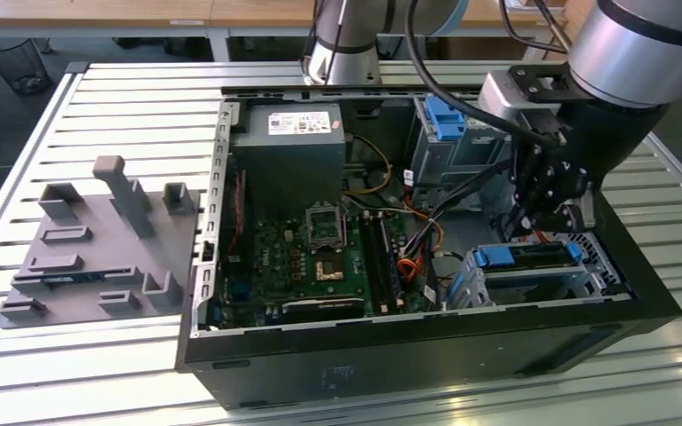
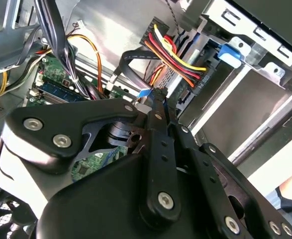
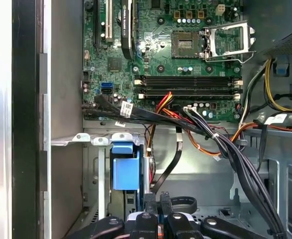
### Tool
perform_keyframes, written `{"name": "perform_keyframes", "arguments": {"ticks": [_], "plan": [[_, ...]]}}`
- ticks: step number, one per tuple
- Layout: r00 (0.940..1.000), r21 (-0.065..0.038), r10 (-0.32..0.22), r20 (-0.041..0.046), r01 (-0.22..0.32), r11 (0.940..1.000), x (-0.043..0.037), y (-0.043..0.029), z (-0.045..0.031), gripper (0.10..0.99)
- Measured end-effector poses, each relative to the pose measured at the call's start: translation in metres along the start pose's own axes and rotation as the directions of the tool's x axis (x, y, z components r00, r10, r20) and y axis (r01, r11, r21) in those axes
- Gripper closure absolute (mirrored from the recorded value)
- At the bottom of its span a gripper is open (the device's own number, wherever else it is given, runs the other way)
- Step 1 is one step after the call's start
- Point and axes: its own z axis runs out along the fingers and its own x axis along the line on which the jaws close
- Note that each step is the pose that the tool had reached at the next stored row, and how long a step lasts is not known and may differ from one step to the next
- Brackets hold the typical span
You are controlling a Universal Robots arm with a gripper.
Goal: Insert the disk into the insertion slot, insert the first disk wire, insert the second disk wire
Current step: 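Insert the second disk wire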
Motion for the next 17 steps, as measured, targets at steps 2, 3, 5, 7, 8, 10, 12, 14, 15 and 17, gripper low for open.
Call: {"name": "perform_keyframes", "arguments": {"ticks": [2, 3, 5, 7, 8, 10, 12, 14, 15, 17], "plan": [[1.0000, 0.000, 0.001, 0.0081, -0.001, 1.0000, 0.0023, -0.0001, 0.0000, 0.937], [0.9999, 0.000, 0.001, 0.0121, -0.001, 1.0000, 0.0037, -0.0001, 0.0000, 0.937], [0.9998, -0.001, 0.001, 0.0209, -0.001, 1.0000, 0.0057, -0.0002, 0.0000, 0.937], [0.9997, -0.001, 0.001, 0.0261, -0.001, 1.0000, 0.0061, -0.0002, -0.0006, 0.937], [0.9996, -0.001, 0.001, 0.0283, -0.001, 1.0000, 0.0061, -0.0002, -0.0013, 0.937], [0.9995, -0.001, 0.002, 0.0311, -0.002, 1.0000, 0.0066, -0.0002, -0.0020, 0.937], [0.9995, -0.002, 0.004, 0.0311, -0.004, 1.0000, 0.0089, -0.0003, -0.0021, 0.937], [0.9995, -0.002, 0.005, 0.0311, -0.005, 1.0000, 0.0127, -0.0003, -0.0021, 0.937], [0.9995, -0.002, 0.006, 0.0312, -0.006, 1.0000, 0.0144, -0.0004, -0.0021, 0.937], [0.9995, -0.002, 0.008, 0.0311, -0.008, 1.0000, 0.0171, -0.0005, -0.0022, 0.937]]}}
